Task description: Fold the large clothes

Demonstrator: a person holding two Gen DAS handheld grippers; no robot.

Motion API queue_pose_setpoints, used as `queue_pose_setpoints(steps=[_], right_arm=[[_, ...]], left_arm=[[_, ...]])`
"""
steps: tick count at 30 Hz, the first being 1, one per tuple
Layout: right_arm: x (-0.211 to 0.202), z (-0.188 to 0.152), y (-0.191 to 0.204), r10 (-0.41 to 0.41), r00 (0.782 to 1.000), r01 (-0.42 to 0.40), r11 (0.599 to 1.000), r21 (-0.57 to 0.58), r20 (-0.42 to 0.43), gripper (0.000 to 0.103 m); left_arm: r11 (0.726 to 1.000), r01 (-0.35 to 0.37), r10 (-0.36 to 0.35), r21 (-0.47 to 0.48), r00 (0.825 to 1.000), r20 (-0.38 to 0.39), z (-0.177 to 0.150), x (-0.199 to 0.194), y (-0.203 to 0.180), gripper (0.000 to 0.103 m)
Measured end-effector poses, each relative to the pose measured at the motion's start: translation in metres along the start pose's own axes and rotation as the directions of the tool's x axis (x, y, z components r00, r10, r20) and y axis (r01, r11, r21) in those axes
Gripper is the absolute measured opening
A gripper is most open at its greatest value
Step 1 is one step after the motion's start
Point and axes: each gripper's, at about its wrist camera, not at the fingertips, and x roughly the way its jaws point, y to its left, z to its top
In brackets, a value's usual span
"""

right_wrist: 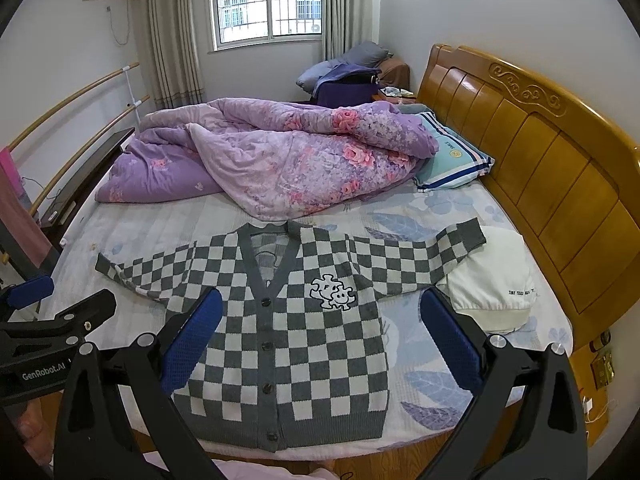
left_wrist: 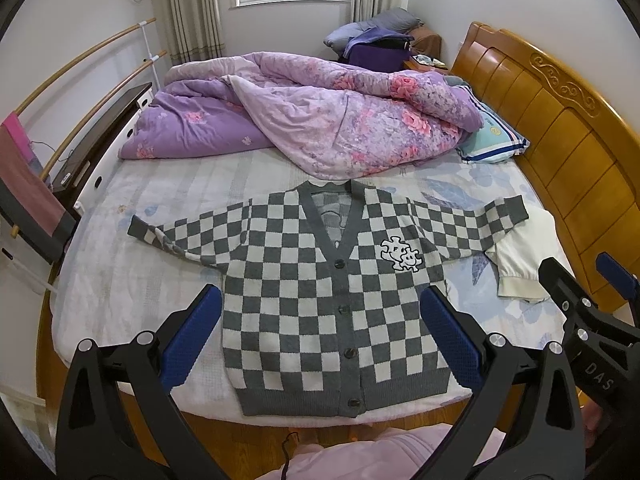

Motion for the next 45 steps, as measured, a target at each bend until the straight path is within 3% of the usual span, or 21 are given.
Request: queue_pose_setpoints(steps=[15, 23, 37, 45], right_arm=[[0.003, -0.002, 0.002, -0.001, 1.000, 0.001, 1.000, 0.009, 0.004, 0.096], [0.005, -0.005, 0.003, 0.002, 1.000, -0.002, 1.000, 0.013, -0.008, 0.096], [0.012, -0.004, 0.005, 0.056, 0.998, -0.056, 0.998, 0.007, -0.042, 0.096], [0.016, 0.005, -0.006, 0.123, 0.990, -0.123, 0.992, 0.006, -0.069, 0.096]], left_arm=[[0.999, 0.025, -0.025, -0.023, 1.000, 0.002, 0.007, 0.003, 0.004, 0.099], [0.996, 0.036, -0.039, -0.080, 0.999, -0.030, 0.005, 0.010, 0.020, 0.099], [0.993, 0.003, -0.014, -0.121, 0.996, -0.091, 0.000, 0.016, 0.025, 0.099], [0.985, -0.055, 0.035, -0.165, 0.992, -0.123, 0.003, 0.011, 0.027, 0.099]])
